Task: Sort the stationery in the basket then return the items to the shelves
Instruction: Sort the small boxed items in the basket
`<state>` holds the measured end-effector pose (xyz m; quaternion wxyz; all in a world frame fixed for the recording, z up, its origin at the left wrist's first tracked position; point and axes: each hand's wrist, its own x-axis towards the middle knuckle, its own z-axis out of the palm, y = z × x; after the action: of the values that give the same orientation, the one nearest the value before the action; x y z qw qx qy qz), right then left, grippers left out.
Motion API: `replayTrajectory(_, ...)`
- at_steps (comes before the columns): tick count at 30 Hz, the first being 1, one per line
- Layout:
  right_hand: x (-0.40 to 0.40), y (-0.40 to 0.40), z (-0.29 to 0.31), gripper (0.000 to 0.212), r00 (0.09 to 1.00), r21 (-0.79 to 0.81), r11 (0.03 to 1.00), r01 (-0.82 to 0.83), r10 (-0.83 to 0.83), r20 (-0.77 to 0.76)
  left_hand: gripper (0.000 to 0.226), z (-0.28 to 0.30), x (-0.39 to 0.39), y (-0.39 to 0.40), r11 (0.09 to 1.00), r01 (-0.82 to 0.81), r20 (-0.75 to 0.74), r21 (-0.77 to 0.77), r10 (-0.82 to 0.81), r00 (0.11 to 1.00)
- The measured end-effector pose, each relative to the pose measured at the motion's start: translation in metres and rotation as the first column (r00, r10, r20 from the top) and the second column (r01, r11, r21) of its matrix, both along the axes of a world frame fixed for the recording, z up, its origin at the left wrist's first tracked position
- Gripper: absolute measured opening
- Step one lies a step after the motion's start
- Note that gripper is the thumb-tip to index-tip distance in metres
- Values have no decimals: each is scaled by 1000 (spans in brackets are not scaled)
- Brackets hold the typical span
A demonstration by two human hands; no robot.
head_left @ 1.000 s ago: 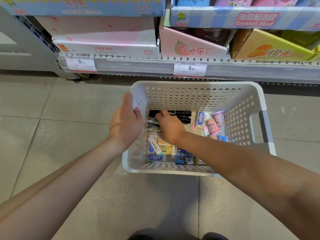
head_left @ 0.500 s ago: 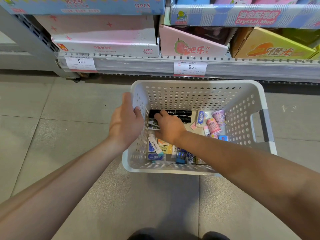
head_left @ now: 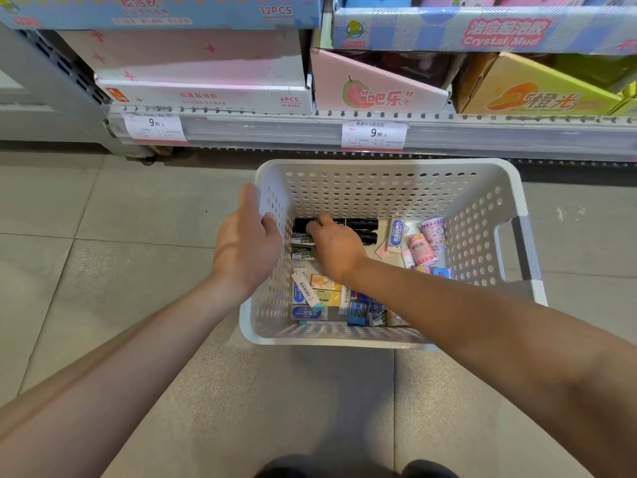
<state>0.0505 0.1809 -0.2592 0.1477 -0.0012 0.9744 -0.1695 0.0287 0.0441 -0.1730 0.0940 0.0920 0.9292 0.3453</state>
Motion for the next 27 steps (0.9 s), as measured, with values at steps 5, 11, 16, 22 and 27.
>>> replayTrajectory(5, 2, 9, 3, 46, 997, 1, 997, -79, 79, 12, 8, 1, 0, 1, 1000, 3, 3, -6, -3, 1000)
replayTrajectory(11, 9, 56, 36, 30, 979, -231, 961, -151, 179, 102, 11, 1, -2, -1, 1000, 1, 24, -17, 0, 1000)
replayTrajectory(16, 16, 91, 49, 19, 936, -238, 956, -170, 232, 264, 10, 5, 0, -1, 999, -5, 29, -40, 6, 1000)
replayTrajectory(22, 32, 113, 54, 23, 815, -50, 946, -321, 302, 494, 7, 5, 0, 1, 999, -25, 22, -40, 26, 999)
replayTrajectory(27, 38, 114, 49, 35, 716, 66, 889, -453, 319, 621, 9, 3, 0, 1, 999, -20, 5, -49, 20, 1000)
